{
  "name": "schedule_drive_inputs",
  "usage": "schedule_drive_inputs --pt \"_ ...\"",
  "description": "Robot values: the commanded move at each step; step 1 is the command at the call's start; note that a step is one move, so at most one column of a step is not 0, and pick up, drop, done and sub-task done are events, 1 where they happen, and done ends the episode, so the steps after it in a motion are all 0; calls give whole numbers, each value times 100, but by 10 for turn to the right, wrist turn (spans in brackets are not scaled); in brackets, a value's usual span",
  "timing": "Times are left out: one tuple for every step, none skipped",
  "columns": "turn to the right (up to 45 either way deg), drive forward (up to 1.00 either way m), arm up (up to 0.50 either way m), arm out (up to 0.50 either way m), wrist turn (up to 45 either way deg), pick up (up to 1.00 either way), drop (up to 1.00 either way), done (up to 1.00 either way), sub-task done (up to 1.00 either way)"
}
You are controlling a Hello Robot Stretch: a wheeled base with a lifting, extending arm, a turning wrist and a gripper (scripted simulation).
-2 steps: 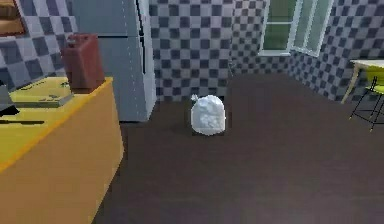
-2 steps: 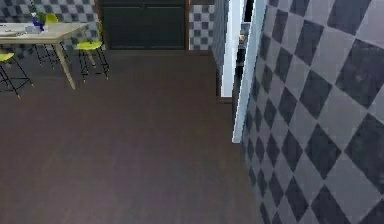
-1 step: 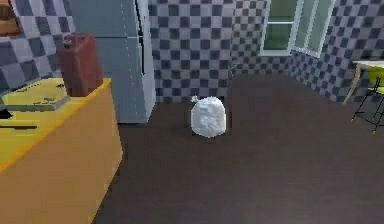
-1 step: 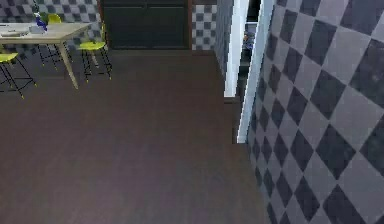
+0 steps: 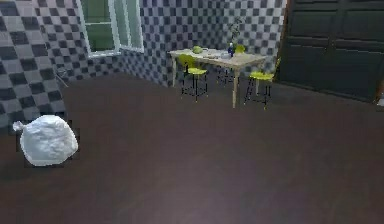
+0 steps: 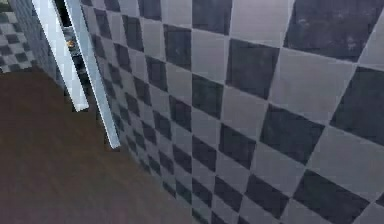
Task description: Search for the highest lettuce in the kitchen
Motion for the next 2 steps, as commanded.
schedule_drive_inputs --pt "60 0 0 0 0 0 0 0 0" --pt "0 100 0 0 0 0 0 0 0"
